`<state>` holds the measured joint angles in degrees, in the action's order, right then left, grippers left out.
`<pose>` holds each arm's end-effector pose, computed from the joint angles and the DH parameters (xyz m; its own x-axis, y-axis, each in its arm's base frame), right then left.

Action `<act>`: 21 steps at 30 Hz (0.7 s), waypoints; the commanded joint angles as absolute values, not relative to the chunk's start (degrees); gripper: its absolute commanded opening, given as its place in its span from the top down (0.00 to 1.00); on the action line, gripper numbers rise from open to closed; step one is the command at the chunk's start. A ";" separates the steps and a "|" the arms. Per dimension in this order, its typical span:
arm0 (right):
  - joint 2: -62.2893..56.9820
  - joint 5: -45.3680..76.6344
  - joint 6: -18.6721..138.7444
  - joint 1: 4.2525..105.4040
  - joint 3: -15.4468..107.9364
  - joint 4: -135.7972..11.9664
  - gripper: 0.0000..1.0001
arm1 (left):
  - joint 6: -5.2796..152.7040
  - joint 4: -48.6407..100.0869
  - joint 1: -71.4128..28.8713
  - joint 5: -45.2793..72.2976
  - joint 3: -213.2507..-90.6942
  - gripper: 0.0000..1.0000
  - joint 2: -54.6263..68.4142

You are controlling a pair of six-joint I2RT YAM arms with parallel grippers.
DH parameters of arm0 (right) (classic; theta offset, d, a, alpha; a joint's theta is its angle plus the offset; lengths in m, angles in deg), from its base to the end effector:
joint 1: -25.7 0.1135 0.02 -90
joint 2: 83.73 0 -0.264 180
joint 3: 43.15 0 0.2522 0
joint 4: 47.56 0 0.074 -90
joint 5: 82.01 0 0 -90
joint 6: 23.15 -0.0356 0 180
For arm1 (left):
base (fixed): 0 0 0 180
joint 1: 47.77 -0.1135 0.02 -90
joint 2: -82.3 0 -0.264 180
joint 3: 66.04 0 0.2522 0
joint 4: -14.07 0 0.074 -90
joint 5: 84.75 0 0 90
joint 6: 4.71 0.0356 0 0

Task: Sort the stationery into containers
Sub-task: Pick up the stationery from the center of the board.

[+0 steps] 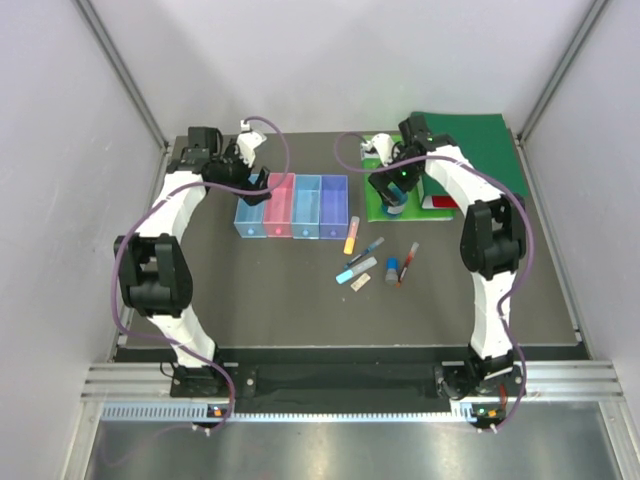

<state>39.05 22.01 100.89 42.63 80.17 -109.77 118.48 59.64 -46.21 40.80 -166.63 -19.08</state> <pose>0.4439 0.1441 0.2423 -0.4781 -0.7132 -0.5126 -0.7966 0.5979 -0.0889 0.3946 -0.0315 0.2943 -0.3737 0.4557 -0.8079 0.7502 0.6607 0.0257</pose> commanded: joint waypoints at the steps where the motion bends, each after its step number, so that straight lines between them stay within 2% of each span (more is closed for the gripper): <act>1: 40.19 22.41 101.39 41.96 82.06 -107.73 0.00 | 118.07 57.53 -46.10 42.69 -165.94 0.01 -15.52; 10: 41.60 25.04 101.30 41.17 82.23 -108.69 0.00 | 118.87 57.88 -46.10 42.69 -166.02 0.01 -14.99; 21: 44.15 25.39 102.01 41.17 85.31 -111.86 0.07 | 119.31 57.54 -46.19 43.48 -165.58 0.01 -15.34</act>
